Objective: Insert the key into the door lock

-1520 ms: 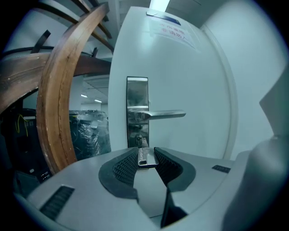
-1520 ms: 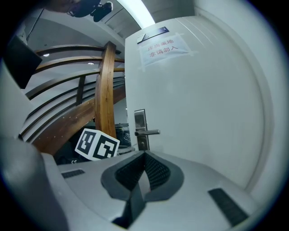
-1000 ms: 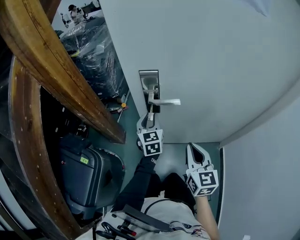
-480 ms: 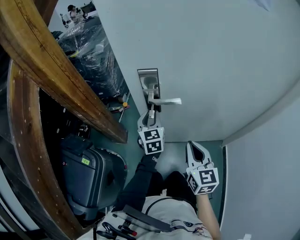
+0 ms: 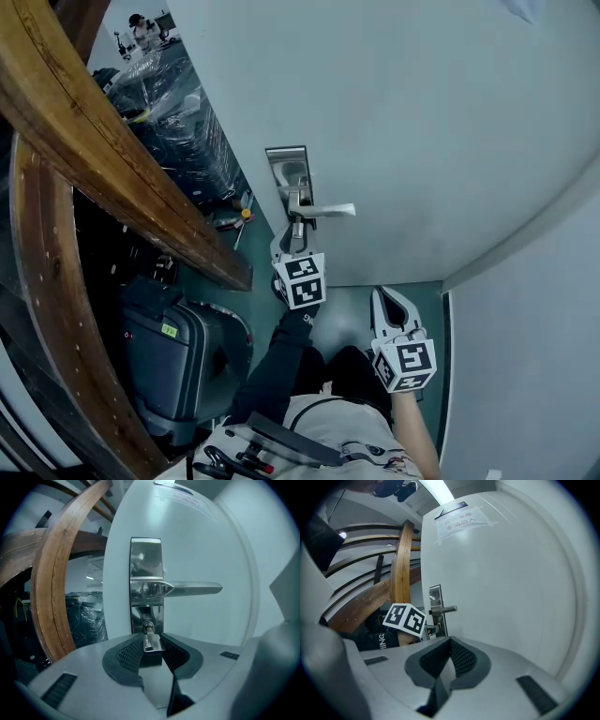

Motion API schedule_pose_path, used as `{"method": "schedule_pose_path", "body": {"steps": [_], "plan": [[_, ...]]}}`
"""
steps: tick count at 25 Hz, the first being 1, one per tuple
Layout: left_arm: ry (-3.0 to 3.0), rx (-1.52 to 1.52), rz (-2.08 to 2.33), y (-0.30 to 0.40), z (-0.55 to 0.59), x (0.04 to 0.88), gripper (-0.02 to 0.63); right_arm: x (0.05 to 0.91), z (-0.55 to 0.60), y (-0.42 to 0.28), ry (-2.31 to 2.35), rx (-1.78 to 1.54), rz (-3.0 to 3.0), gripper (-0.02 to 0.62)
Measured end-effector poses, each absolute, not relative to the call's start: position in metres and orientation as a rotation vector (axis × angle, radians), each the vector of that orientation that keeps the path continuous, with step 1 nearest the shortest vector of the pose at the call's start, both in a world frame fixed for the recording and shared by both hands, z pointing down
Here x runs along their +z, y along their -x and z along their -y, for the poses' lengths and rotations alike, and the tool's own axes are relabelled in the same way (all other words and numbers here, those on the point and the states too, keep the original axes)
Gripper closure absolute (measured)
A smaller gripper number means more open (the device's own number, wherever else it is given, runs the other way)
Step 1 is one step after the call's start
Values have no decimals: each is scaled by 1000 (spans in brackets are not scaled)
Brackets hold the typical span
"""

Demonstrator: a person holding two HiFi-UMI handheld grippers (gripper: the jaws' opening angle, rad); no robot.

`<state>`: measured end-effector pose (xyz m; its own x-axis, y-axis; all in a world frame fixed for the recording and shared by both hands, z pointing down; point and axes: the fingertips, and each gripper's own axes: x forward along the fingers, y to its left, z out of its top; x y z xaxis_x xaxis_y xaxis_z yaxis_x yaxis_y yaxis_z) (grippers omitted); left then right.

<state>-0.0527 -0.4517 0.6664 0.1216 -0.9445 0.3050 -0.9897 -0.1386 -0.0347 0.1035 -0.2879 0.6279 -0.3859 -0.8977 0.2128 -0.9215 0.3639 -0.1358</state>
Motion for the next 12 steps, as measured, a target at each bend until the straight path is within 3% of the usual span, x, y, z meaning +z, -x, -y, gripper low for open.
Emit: {"method": "schedule_pose_path", "body": {"steps": [12], "plan": [[-2244, 437, 1897, 53, 473, 677, 488, 635, 275, -112, -1717, 400, 2463, 590]]}}
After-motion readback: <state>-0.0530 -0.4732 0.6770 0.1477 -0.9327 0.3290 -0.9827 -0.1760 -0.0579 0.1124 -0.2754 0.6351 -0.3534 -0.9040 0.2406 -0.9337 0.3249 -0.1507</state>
